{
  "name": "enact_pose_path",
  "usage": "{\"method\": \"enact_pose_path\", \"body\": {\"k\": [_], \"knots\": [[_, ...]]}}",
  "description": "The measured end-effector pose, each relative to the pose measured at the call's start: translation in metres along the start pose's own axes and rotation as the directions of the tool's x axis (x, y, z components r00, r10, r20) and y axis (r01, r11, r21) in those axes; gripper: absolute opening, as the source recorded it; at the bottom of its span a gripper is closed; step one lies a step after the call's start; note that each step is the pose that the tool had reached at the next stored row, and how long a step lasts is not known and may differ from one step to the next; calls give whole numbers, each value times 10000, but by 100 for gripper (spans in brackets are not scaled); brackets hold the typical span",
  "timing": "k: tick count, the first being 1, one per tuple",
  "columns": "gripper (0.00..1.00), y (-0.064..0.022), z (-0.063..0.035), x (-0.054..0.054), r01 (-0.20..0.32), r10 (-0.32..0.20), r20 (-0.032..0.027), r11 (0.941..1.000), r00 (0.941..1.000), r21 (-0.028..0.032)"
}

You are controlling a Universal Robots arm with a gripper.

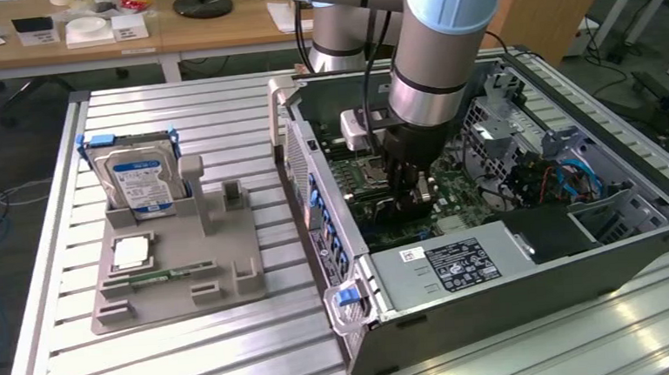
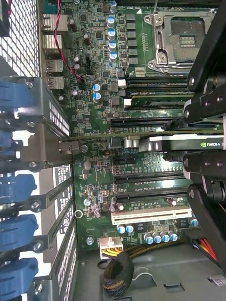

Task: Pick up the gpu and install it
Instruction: 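Insert the gpu into the slot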

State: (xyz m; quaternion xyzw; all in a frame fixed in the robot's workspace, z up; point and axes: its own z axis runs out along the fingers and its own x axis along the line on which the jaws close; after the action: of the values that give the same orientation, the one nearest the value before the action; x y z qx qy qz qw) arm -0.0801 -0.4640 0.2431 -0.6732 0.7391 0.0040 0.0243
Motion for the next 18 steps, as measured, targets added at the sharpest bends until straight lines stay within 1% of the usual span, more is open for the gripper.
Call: {"method": "enact_pose_path", "body": {"k": [18], "knots": [[27, 0, 0, 0, 0, 0, 0, 10000, 10000, 0]]}}
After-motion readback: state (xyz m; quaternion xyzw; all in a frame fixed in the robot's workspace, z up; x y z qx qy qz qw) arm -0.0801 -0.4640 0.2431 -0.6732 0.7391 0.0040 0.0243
